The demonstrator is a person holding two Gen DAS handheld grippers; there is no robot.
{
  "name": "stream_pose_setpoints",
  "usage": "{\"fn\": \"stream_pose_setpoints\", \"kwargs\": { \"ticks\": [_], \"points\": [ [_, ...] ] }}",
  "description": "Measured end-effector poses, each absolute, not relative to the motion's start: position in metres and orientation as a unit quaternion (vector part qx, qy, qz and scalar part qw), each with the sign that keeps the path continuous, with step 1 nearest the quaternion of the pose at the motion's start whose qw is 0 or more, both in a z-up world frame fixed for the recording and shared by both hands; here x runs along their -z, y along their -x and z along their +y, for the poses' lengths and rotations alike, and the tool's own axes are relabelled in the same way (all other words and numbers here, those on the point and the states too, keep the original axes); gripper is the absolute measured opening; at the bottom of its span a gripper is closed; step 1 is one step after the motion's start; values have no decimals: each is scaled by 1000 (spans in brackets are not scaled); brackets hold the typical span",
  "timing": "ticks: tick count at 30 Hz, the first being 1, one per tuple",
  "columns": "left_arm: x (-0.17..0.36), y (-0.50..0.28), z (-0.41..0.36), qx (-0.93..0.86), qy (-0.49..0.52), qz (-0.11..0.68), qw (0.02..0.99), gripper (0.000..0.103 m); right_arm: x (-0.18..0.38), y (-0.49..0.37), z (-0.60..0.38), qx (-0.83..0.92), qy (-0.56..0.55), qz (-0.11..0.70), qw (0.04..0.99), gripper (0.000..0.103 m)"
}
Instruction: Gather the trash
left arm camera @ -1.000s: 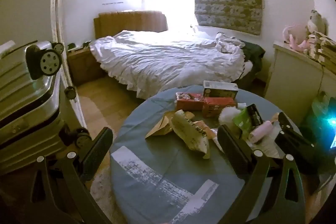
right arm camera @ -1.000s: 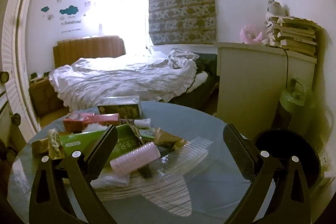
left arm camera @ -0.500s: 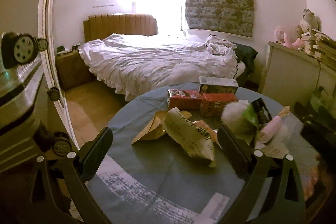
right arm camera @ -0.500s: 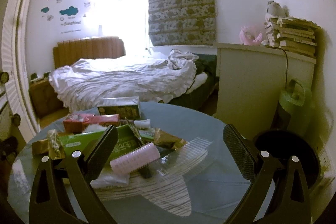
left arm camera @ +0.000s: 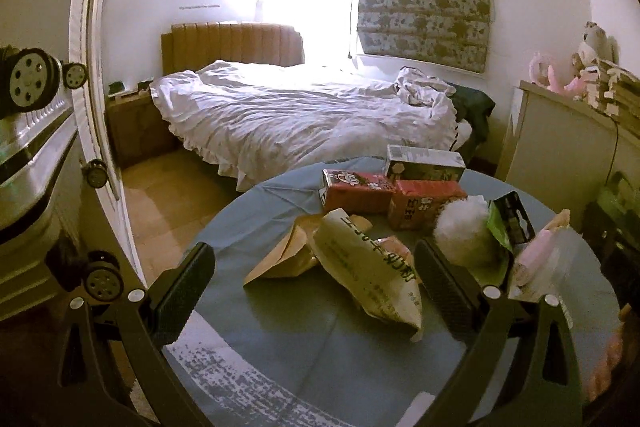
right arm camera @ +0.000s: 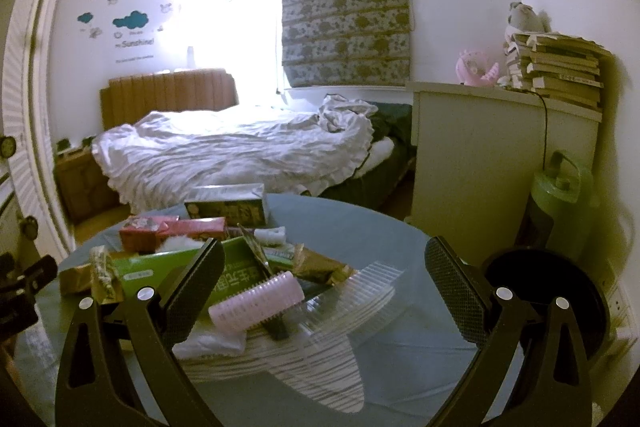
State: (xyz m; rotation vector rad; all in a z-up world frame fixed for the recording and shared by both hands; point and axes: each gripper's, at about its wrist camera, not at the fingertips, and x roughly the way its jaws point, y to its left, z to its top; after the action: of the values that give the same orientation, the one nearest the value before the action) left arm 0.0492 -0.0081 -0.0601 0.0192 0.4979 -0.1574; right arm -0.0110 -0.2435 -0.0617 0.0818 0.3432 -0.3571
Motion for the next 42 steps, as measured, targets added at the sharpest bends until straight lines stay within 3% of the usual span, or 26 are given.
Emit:
{"fn": "stream_pose_setpoints", "kwargs": {
  "ticks": [42],
  "points": [
    [63, -50, -9, 64, -13, 257, 964, 98, 62, 11, -243, 176, -41, 168, 969, 99]
  ]
}}
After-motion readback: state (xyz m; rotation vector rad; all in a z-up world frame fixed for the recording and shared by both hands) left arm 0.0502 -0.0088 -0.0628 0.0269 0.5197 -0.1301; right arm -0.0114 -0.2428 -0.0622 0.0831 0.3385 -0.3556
